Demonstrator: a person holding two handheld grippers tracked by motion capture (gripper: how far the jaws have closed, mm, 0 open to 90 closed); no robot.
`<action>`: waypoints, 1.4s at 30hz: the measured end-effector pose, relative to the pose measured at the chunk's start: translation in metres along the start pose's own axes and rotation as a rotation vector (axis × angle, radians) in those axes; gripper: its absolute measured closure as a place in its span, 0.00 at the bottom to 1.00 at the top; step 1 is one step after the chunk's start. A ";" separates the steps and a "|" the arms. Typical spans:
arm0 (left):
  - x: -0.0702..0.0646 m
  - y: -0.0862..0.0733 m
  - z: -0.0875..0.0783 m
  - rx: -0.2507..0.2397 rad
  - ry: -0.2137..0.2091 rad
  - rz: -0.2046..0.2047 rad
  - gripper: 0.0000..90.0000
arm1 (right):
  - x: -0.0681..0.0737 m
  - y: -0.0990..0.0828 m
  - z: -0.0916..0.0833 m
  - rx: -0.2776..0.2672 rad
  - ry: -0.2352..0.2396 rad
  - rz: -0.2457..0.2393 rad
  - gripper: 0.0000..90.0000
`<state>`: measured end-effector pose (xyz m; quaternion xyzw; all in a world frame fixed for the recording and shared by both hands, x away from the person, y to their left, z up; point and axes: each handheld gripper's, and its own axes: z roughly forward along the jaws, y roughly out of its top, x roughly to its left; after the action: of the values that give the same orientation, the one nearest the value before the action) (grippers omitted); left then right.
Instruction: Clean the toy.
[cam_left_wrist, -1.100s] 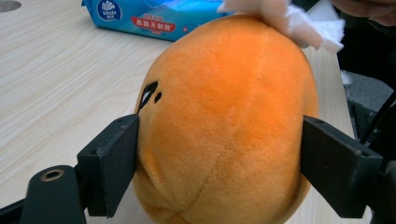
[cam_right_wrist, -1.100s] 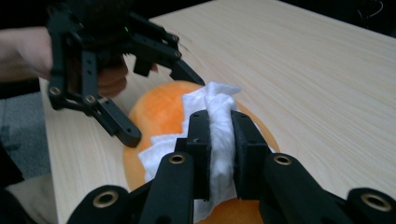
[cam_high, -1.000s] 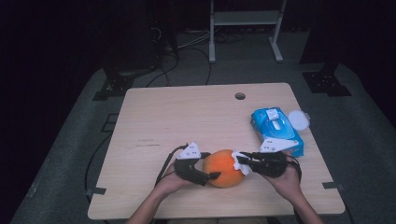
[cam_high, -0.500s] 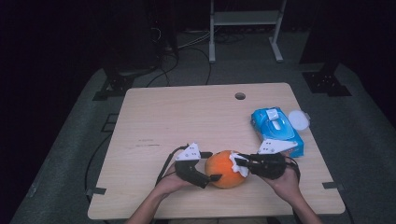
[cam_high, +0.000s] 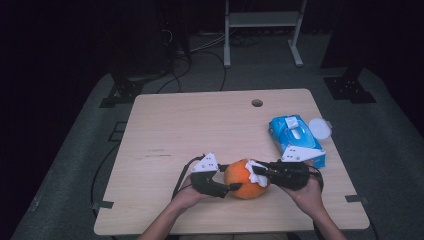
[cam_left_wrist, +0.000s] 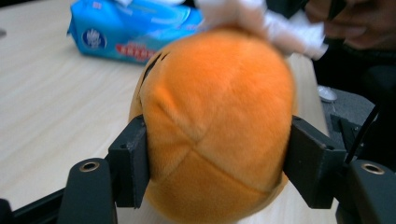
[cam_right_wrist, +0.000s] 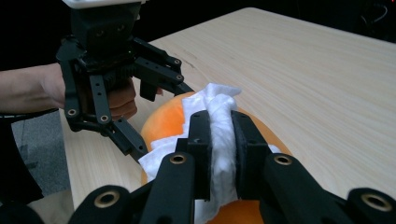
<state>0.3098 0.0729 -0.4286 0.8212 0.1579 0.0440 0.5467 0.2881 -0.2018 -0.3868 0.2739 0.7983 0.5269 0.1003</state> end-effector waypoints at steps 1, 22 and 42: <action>-0.001 0.002 -0.002 0.001 0.002 -0.001 0.36 | 0.000 0.000 0.000 -0.003 0.002 0.004 0.87; -0.006 0.003 0.001 -0.003 -0.011 0.054 0.21 | -0.001 -0.007 0.001 0.016 -0.011 0.011 0.87; -0.013 0.013 0.009 0.053 0.019 0.072 0.21 | -0.014 -0.011 0.010 -0.027 0.027 0.112 0.87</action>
<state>0.3021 0.0561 -0.4189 0.8401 0.1346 0.0670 0.5212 0.3005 -0.2049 -0.4031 0.3096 0.7759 0.5460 0.0633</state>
